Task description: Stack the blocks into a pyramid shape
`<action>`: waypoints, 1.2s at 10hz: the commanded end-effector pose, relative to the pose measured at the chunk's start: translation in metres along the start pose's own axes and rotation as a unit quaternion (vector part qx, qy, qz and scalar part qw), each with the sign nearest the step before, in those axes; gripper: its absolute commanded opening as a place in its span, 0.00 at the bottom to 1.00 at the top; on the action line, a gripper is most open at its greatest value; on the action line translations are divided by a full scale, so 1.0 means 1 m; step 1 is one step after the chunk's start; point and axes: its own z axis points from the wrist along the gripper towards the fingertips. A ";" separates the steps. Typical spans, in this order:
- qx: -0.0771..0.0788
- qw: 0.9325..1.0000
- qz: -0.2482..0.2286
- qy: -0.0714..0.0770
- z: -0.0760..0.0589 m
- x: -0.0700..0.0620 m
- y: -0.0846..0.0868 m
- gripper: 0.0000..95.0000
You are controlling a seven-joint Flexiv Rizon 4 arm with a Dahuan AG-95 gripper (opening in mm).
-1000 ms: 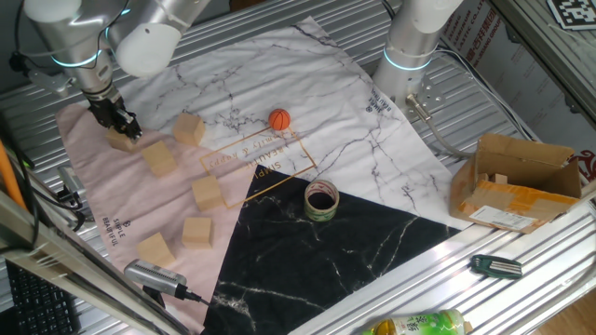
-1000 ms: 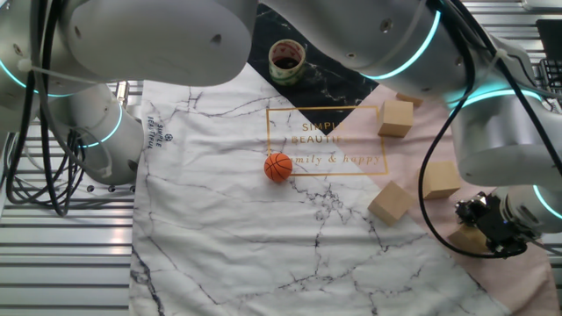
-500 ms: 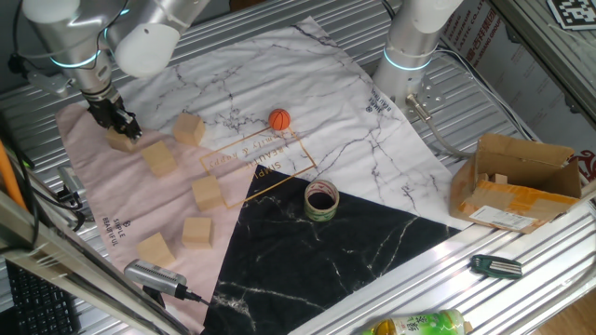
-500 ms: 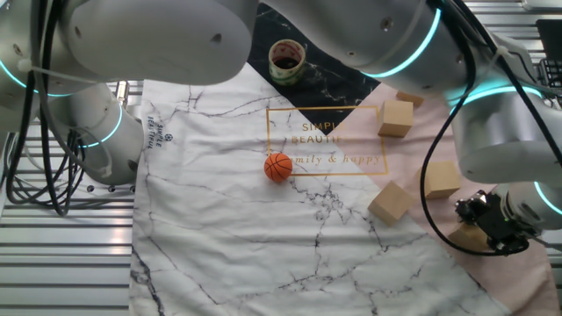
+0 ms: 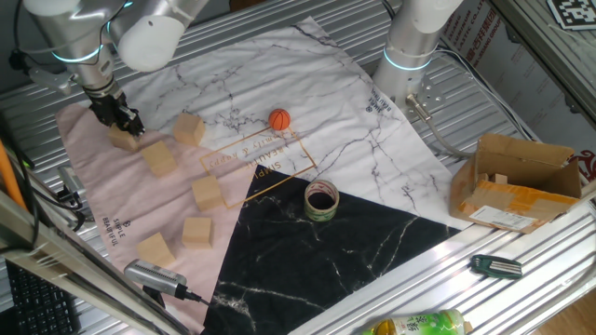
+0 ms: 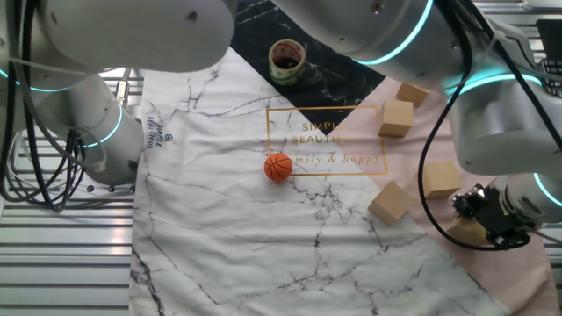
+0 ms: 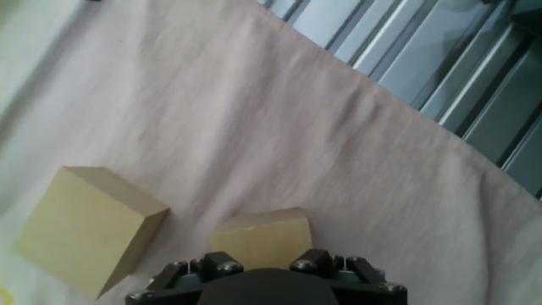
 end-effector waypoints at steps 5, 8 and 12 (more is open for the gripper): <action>0.003 0.984 -0.180 -0.008 -0.002 0.014 0.021 0.00; 0.013 0.968 -0.252 -0.011 -0.003 0.015 0.025 0.00; 0.011 0.964 -0.264 -0.010 0.002 0.024 0.035 0.00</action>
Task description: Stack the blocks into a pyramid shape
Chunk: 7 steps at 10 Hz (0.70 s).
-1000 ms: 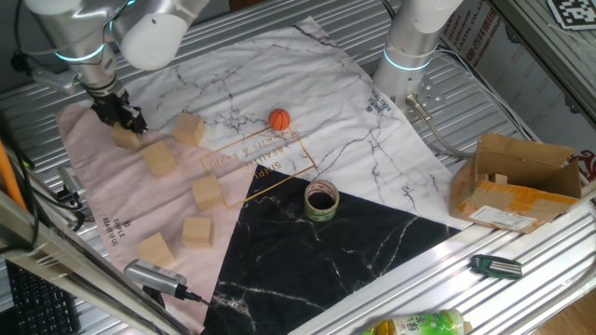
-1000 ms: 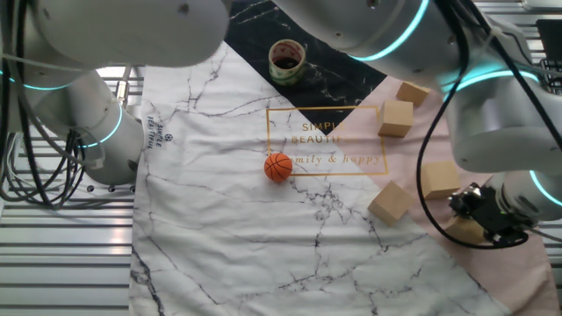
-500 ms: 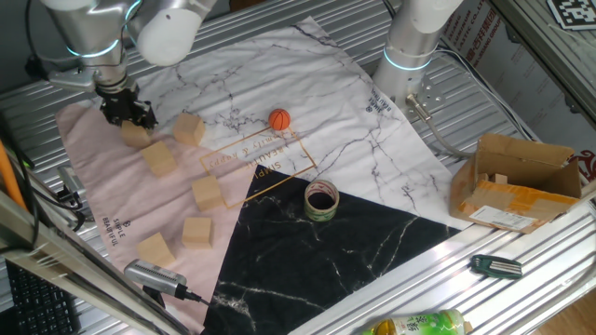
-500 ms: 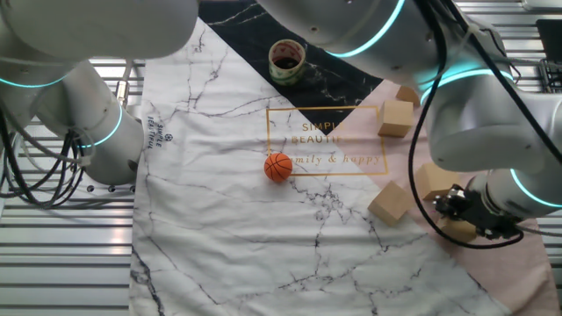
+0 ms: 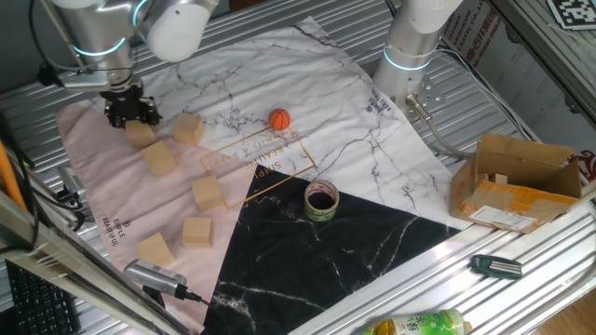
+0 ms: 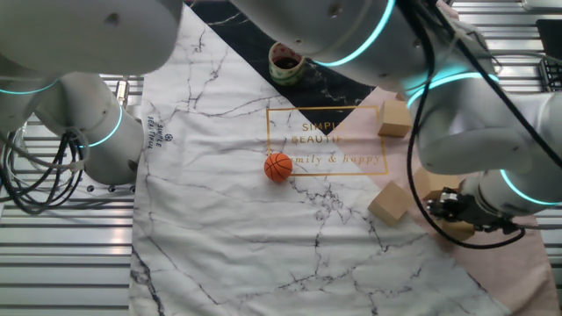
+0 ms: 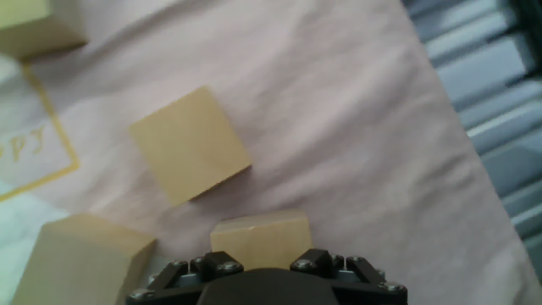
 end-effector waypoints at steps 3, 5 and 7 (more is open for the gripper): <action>-0.004 1.000 -0.005 0.002 0.004 0.001 0.007 0.00; -0.005 1.000 -0.006 0.001 0.005 0.001 0.008 0.00; -0.007 1.000 -0.015 -0.003 0.004 0.001 0.010 0.00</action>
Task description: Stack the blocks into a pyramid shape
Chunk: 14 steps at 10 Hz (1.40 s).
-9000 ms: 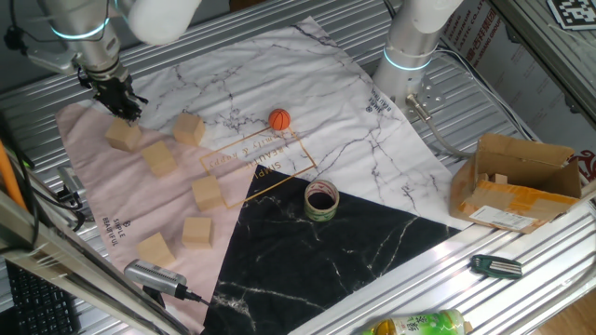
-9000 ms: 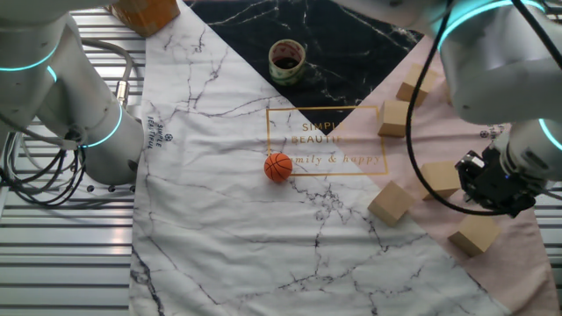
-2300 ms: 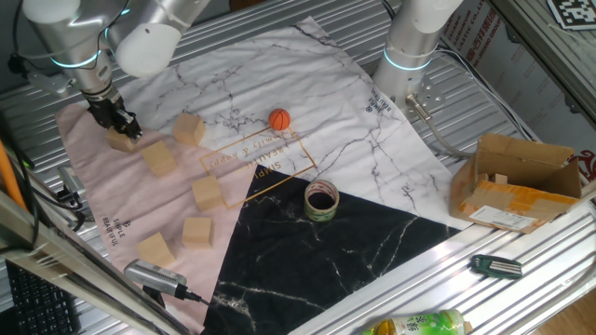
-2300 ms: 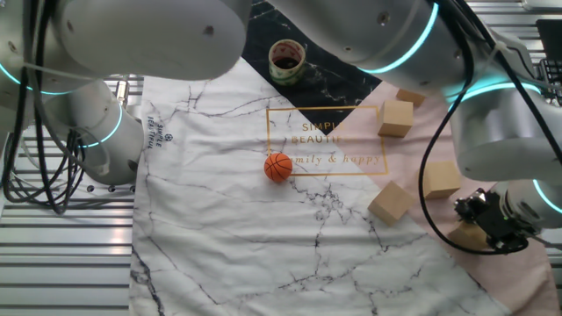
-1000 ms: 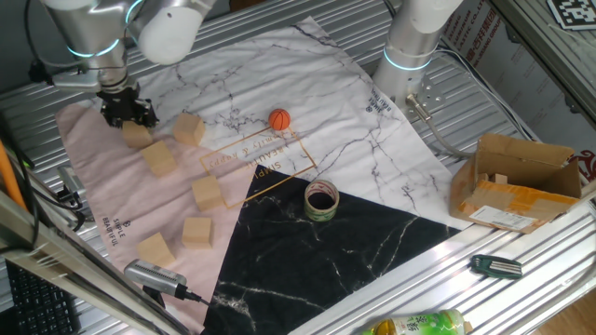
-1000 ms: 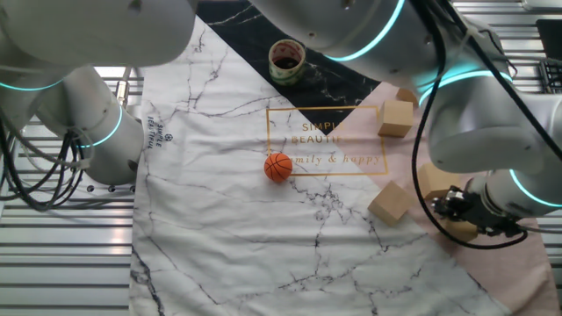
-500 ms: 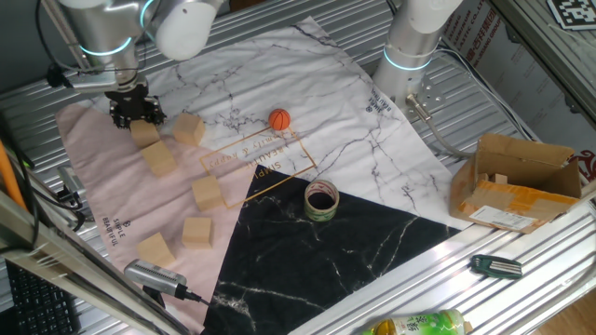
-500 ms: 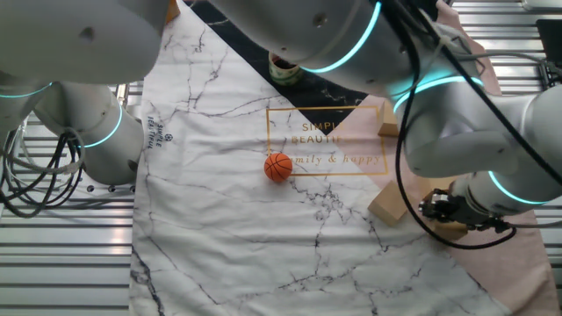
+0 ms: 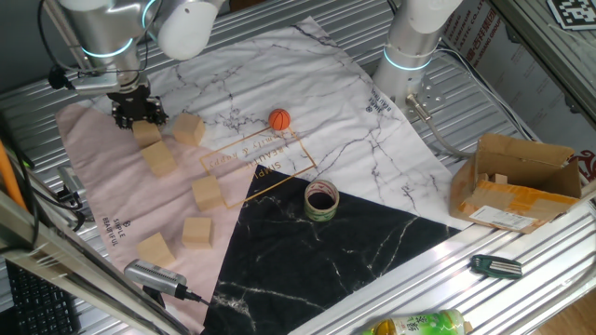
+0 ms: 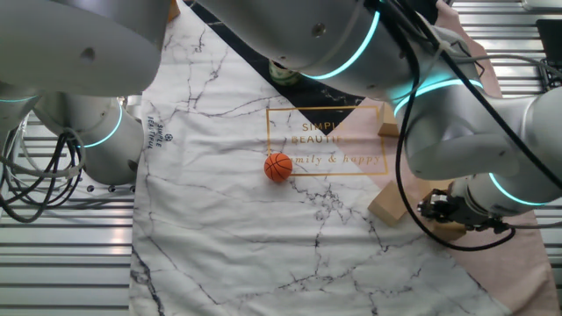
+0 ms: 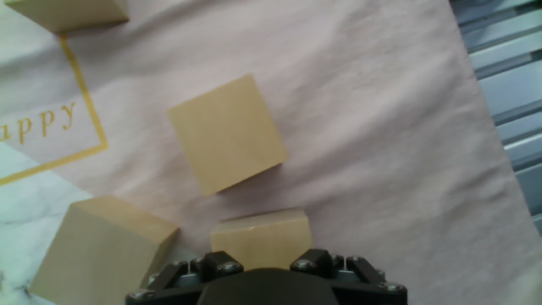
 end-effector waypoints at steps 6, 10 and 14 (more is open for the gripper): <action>-0.005 1.000 -0.011 -0.001 -0.004 -0.005 0.006 0.00; -0.006 1.000 -0.015 -0.003 -0.001 -0.010 0.004 0.00; -0.007 1.000 -0.015 -0.004 0.001 -0.015 0.003 0.00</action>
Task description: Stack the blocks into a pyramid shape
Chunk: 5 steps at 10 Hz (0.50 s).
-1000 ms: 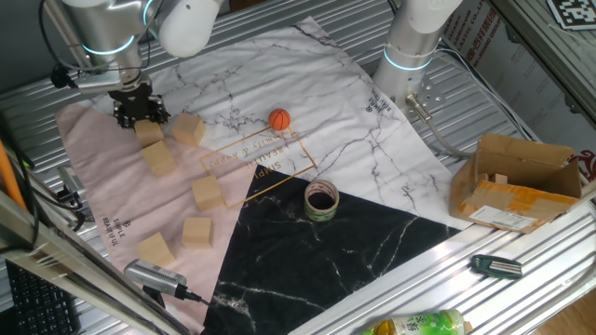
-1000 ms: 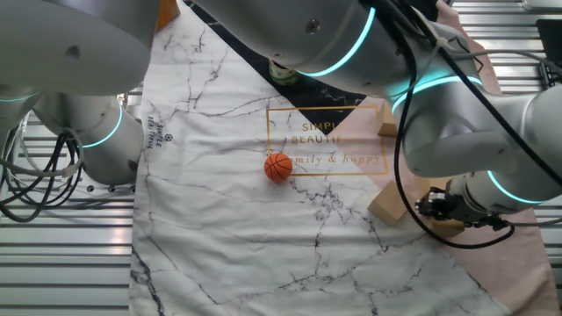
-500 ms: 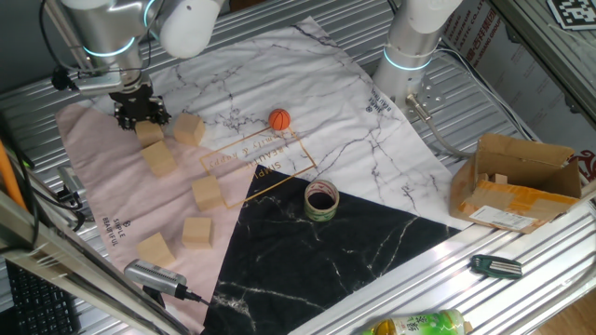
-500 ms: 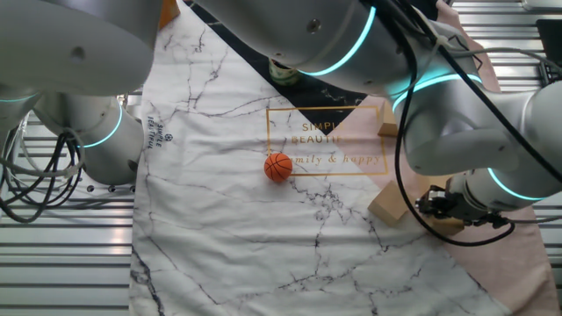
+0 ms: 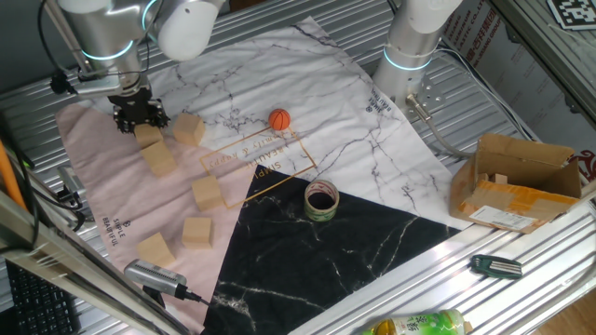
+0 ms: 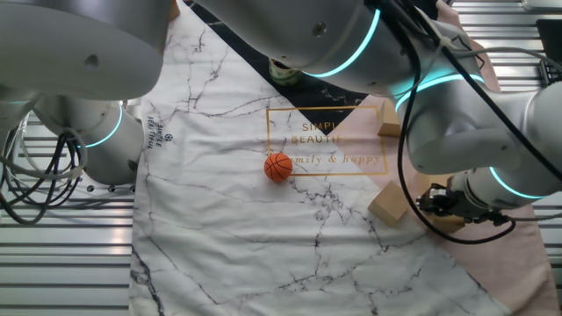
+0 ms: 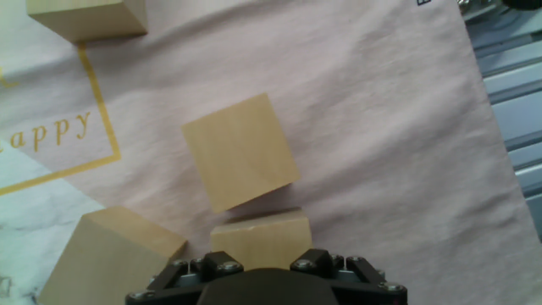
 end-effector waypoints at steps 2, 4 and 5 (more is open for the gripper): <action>-0.001 1.000 -0.003 0.000 0.001 -0.004 -0.001 0.00; -0.005 1.000 -0.010 0.001 0.004 -0.008 -0.001 0.00; -0.006 1.000 -0.008 0.002 0.005 -0.010 -0.001 0.00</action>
